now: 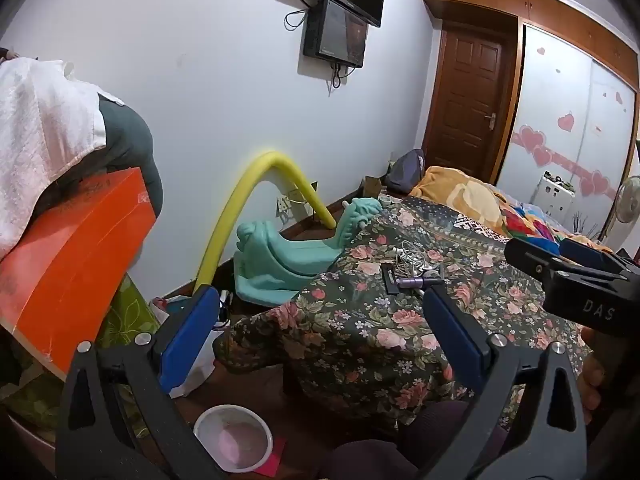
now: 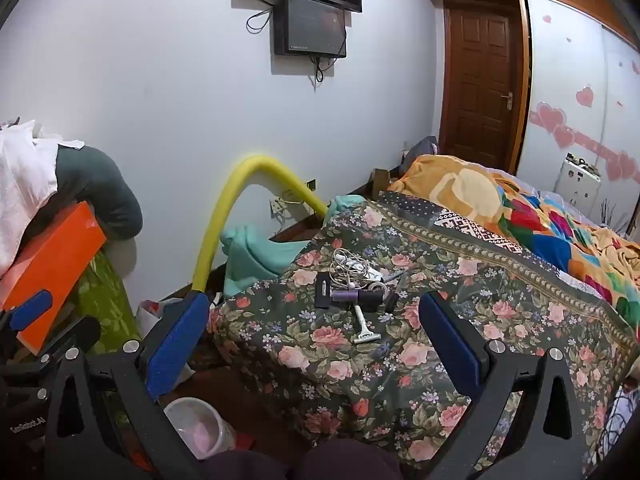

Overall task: Collect trash
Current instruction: 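Move both tools toward the small items on the floral quilt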

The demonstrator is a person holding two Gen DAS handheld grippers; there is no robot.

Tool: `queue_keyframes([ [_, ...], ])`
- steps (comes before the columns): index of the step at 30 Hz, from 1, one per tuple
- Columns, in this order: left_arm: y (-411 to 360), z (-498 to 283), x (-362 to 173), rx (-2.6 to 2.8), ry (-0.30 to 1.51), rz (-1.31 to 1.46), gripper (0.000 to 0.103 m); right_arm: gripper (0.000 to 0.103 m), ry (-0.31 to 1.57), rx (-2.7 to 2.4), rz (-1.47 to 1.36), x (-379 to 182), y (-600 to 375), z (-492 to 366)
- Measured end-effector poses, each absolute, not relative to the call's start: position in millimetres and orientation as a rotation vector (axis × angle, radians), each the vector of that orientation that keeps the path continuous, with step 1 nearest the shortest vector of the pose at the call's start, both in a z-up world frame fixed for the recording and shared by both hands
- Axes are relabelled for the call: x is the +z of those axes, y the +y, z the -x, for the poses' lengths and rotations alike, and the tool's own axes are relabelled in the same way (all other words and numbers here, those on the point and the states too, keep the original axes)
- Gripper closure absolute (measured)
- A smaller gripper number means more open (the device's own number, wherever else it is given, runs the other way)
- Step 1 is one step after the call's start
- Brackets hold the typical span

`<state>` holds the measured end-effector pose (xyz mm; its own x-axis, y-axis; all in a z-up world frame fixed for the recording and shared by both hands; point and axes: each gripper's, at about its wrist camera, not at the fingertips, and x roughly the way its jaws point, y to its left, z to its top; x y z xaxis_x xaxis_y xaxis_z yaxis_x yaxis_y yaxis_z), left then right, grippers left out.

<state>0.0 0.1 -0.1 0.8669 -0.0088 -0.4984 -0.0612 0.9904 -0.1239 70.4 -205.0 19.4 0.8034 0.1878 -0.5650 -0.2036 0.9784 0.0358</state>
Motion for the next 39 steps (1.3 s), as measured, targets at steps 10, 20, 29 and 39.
queue_keyframes([
  [10,5.9,0.3,-2.9,0.006,0.53,0.136,0.0,0.0,0.633,0.197,0.011,10.4,-206.0,-77.6],
  [20,-3.5,-6.9,-15.2,-0.017,0.55,0.103,0.0,0.0,0.661,0.181,-0.004,7.8,-207.7,-85.7],
  [29,-8.4,-10.3,-15.7,-0.029,0.56,0.087,0.0,0.0,0.669,0.178,-0.013,5.7,-211.8,-86.7],
  [39,-7.2,-9.3,-18.8,-0.023,0.573,0.078,0.0,0.0,0.701,0.214,-0.031,0.8,-205.3,-88.2],
])
